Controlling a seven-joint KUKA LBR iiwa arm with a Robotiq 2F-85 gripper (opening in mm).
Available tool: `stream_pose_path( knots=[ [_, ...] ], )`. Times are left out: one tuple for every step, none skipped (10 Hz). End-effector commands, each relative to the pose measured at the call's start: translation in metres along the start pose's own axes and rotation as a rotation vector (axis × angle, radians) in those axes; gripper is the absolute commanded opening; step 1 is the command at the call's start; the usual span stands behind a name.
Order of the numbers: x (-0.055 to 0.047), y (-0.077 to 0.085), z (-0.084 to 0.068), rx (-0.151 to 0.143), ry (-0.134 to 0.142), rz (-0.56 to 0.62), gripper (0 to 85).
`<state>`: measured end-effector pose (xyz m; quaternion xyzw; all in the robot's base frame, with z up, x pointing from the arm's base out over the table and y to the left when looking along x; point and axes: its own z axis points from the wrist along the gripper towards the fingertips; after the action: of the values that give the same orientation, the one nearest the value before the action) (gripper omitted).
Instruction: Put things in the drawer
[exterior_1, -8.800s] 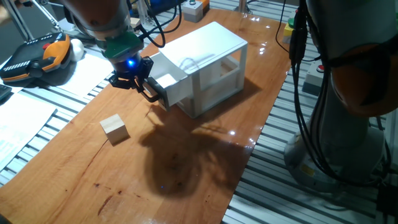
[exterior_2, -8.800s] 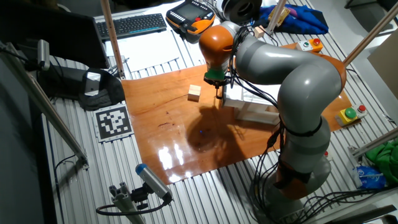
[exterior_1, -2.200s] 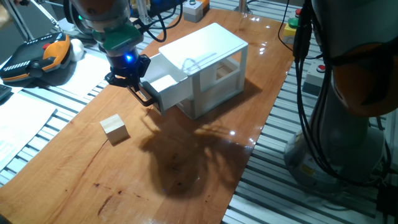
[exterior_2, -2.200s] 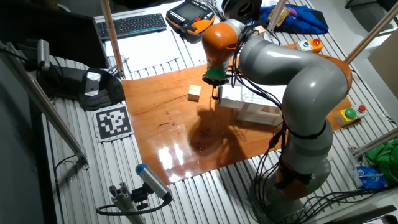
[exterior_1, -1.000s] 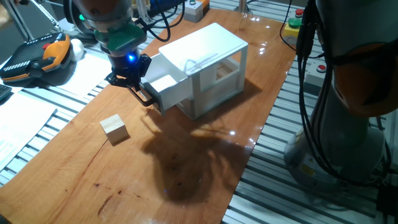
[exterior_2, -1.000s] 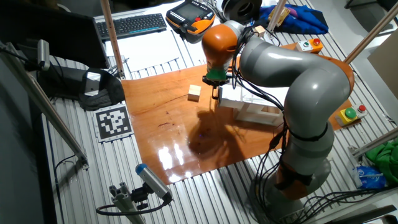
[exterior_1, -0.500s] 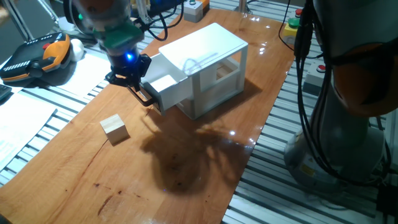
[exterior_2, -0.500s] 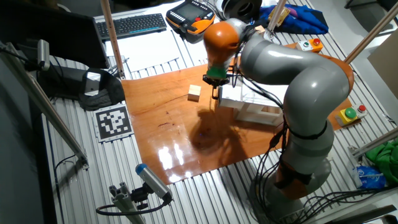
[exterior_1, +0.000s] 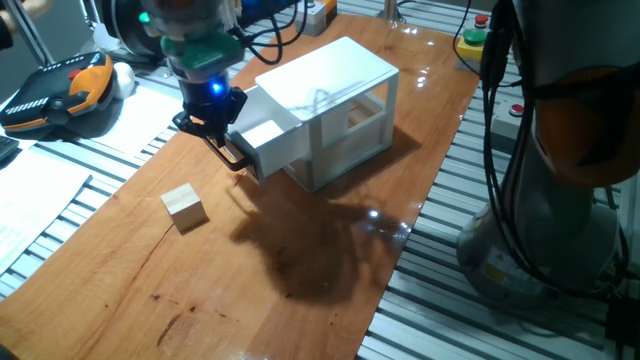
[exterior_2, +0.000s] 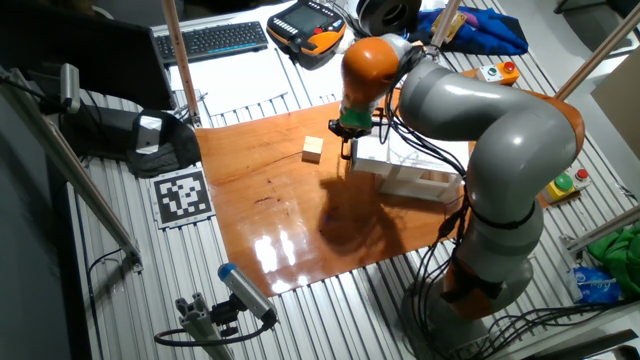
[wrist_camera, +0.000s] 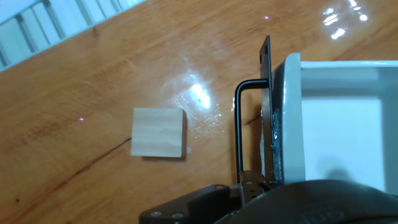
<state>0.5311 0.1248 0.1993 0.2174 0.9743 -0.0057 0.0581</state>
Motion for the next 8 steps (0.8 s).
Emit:
stream_pose_path(
  knots=[
    [-0.0001, -0.0001, 0.0001, 0.000, 0.010, 0.007, 0.0],
    [-0.0001, -0.0001, 0.0001, 0.004, 0.015, 0.016, 0.0],
    [-0.0001, -0.0001, 0.0001, 0.017, 0.021, 0.020, 0.0],
    [-0.0001, -0.0001, 0.0001, 0.016, 0.035, 0.031, 0.0],
    [-0.0001, -0.0001, 0.0001, 0.020, 0.047, 0.057, 0.0],
    [0.0004, 0.0002, -0.0001, 0.038, 0.046, 0.080, 0.0],
    [0.0020, 0.0021, -0.0010, 0.041, 0.062, 0.115, 0.0],
    [0.0028, 0.0076, -0.0018, 0.040, 0.078, 0.160, 0.0]
  ],
)
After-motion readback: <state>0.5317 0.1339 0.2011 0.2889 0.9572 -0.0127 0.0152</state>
